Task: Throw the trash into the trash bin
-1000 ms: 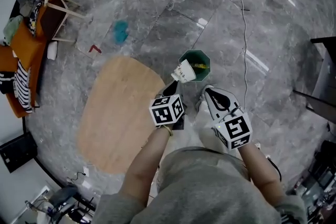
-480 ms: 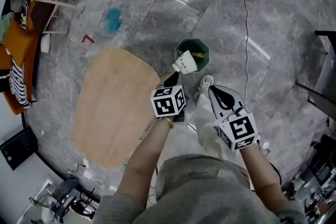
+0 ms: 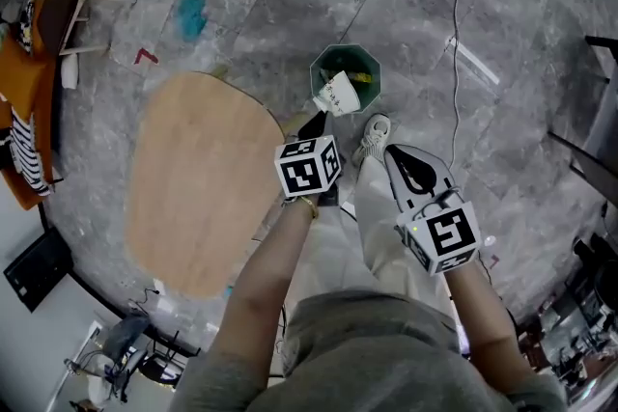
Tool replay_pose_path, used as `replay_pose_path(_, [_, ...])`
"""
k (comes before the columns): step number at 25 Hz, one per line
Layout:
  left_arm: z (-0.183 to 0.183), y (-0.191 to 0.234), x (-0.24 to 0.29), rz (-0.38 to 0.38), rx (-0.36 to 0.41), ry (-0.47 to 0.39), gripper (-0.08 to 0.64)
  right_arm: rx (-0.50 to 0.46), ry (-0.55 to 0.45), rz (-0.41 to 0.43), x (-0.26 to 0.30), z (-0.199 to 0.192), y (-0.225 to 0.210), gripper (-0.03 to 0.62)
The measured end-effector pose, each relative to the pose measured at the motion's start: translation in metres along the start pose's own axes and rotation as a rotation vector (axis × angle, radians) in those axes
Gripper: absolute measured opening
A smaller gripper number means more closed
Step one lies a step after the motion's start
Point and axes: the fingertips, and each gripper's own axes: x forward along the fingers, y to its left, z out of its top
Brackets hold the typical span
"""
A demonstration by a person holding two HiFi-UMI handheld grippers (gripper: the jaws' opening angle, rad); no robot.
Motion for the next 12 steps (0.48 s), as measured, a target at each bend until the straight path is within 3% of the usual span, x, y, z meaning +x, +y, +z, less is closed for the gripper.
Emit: replay_pose_path(12, [-0.021, 0.011, 0.059, 0.027, 0.019, 0.066, 0.037, 0.058, 0.041, -0.009, 0.017, -0.035, -0.021, 0.009])
